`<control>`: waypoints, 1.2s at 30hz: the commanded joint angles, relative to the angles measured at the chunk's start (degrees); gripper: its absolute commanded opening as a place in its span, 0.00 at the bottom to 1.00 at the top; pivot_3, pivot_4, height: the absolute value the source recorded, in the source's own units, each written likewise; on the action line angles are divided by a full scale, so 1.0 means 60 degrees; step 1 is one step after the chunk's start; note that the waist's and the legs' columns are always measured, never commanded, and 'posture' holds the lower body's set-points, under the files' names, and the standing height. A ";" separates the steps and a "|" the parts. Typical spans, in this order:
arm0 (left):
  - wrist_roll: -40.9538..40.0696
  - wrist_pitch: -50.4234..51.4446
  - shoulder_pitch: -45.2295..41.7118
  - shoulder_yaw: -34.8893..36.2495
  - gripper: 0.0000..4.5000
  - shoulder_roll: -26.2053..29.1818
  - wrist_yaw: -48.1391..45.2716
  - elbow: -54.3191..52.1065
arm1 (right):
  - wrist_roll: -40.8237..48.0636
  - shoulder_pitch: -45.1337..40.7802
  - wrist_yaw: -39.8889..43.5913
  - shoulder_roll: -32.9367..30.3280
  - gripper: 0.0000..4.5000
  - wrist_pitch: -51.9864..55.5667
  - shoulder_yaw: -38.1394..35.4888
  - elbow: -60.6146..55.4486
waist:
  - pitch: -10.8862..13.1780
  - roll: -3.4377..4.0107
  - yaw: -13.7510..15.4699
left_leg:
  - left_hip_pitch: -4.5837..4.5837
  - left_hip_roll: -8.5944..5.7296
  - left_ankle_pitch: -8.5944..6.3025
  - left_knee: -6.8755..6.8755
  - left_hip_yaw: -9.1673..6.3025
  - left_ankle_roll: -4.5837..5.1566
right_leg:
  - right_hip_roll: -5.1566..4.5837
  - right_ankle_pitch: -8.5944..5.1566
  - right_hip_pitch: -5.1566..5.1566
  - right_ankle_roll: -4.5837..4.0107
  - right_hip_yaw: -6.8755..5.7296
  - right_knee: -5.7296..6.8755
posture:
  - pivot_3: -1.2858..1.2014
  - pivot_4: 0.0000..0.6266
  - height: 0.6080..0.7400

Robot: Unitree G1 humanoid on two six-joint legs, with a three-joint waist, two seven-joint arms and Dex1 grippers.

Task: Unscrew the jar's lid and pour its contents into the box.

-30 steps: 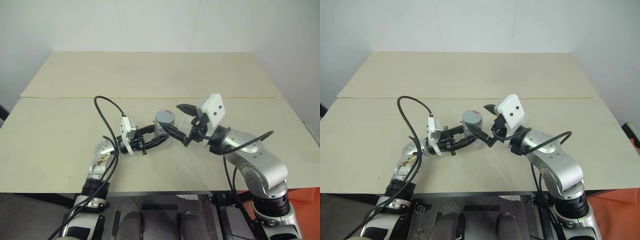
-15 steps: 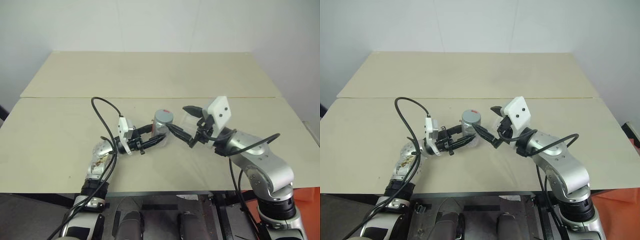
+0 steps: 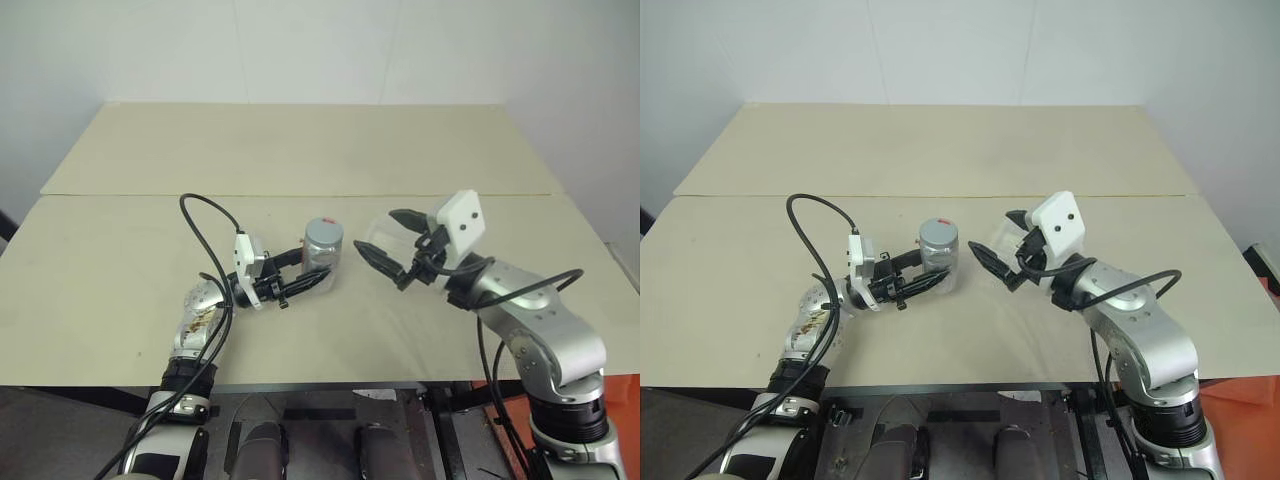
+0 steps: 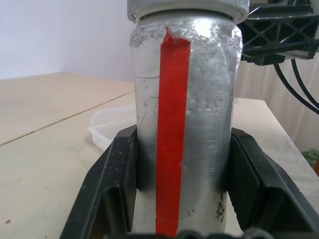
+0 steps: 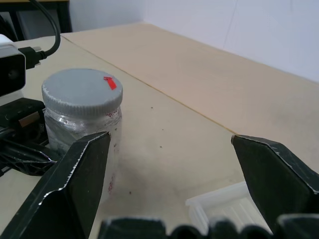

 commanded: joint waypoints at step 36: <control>0.0275 -0.1064 -0.0296 -0.0135 0.47 -0.0533 0.0600 0.0131 | -0.0654 -0.1265 -0.1523 0.2105 0.87 0.0382 0.1442 -0.0097 | 0.0000 0.0001 -0.0002 | -0.0001 0.0000 0.0000 0.0000 0.0001 0.0000 | 0.0000 0.0000 -0.0003 0.0000 -0.0001 0.0002 | 0.52 0.24 1.00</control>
